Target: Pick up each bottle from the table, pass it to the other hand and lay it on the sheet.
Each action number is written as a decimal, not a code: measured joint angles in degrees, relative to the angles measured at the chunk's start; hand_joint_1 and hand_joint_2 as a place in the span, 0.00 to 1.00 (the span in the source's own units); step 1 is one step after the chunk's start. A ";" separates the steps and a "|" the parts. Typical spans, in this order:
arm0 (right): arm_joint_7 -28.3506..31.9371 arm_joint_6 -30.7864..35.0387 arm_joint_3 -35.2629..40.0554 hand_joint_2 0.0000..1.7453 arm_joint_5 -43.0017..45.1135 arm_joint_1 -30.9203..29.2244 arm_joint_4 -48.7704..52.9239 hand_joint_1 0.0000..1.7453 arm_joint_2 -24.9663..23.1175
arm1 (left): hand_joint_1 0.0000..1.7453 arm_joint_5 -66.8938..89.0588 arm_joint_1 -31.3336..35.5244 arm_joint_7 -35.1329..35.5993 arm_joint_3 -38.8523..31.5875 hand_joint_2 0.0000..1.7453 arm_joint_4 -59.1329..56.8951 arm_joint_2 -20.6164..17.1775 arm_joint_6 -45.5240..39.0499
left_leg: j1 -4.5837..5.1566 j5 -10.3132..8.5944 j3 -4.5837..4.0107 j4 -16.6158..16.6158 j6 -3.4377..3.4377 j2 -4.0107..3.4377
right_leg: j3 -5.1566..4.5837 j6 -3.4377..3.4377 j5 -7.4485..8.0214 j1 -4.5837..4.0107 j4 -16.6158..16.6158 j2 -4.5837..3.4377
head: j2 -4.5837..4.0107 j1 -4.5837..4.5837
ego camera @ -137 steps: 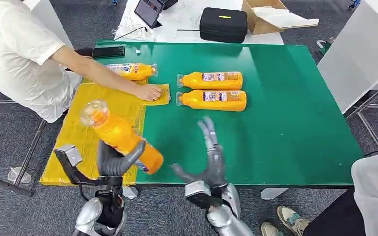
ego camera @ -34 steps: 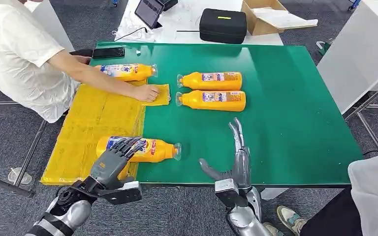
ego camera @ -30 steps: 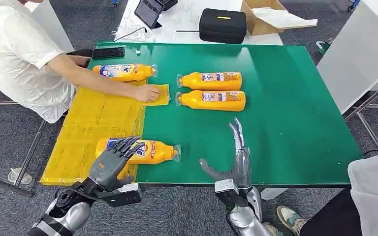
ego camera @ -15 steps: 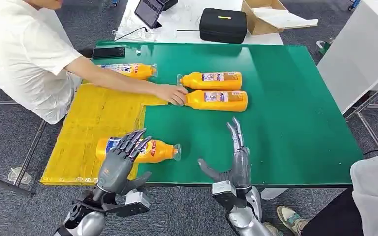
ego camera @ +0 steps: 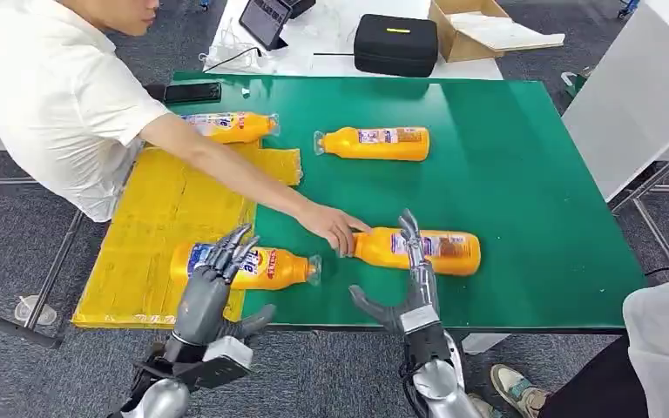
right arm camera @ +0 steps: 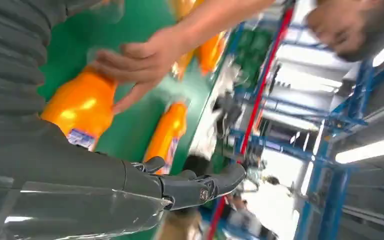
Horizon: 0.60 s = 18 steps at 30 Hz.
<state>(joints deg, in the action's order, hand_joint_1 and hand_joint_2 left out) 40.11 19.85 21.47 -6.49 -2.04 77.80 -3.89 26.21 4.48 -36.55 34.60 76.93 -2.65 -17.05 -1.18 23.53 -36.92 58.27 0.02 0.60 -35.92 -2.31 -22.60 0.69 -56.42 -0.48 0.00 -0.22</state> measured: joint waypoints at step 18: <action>-19.66 19.53 -7.48 1.00 -50.97 4.86 -0.47 0.00 0.32 | 0.00 -17.53 -6.36 10.07 -3.92 1.00 5.51 10.33 -2.36 | 0.03 0.08 -0.01 0.00 -0.08 0.00 | -0.01 -0.03 -0.02 0.07 0.02 0.00 | 0.00 -0.02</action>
<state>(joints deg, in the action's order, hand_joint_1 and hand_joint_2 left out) 20.45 39.39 13.99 -57.46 2.82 77.33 -3.57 8.68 -1.88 -26.47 30.69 82.44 7.67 -19.41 -1.16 23.61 -36.93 58.27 -0.06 0.60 -35.93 -2.34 -22.62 0.77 -56.40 -0.48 0.00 -0.24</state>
